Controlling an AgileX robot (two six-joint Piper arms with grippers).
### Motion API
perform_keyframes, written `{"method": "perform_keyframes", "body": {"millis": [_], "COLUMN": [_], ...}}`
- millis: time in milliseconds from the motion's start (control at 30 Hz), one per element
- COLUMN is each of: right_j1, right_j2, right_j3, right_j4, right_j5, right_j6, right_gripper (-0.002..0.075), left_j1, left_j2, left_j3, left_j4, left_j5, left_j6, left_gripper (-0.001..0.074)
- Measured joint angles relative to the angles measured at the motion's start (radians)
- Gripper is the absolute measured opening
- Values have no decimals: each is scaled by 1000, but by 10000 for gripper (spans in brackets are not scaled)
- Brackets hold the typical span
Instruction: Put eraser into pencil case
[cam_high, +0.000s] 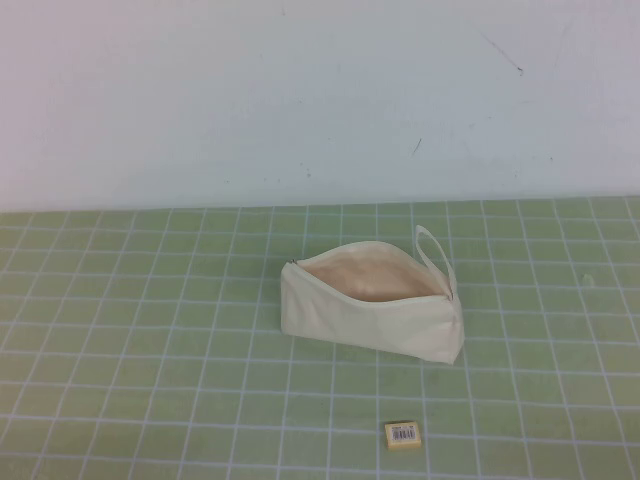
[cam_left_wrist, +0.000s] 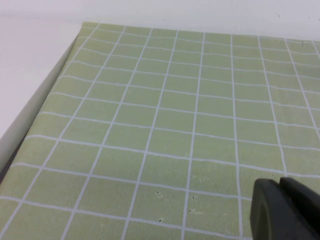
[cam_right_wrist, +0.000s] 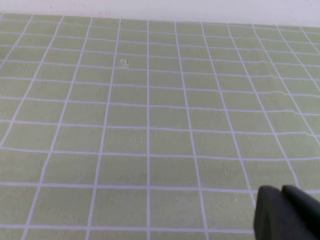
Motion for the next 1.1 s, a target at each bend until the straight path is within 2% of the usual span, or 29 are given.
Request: {"method": "perform_keyframes", "body": {"millis": [867, 967, 1033, 1100], "right_j1": [0, 0, 0, 0], "right_j2": [0, 0, 0, 0], "right_j3": [0, 0, 0, 2], "right_j4": [10, 108, 252, 483], "right_j5": [0, 0, 9, 21], "right_j6": [0, 0, 19, 64], "right_gripper": [11, 11, 10, 11], "left_j1": [0, 0, 0, 0], "left_j2": [0, 0, 0, 0], "left_j3": [0, 0, 0, 0], "left_j4": [0, 0, 0, 0], "left_j5": [0, 0, 0, 0], "left_j6": [0, 0, 0, 0], "left_gripper": [-3, -3, -3, -3]}}
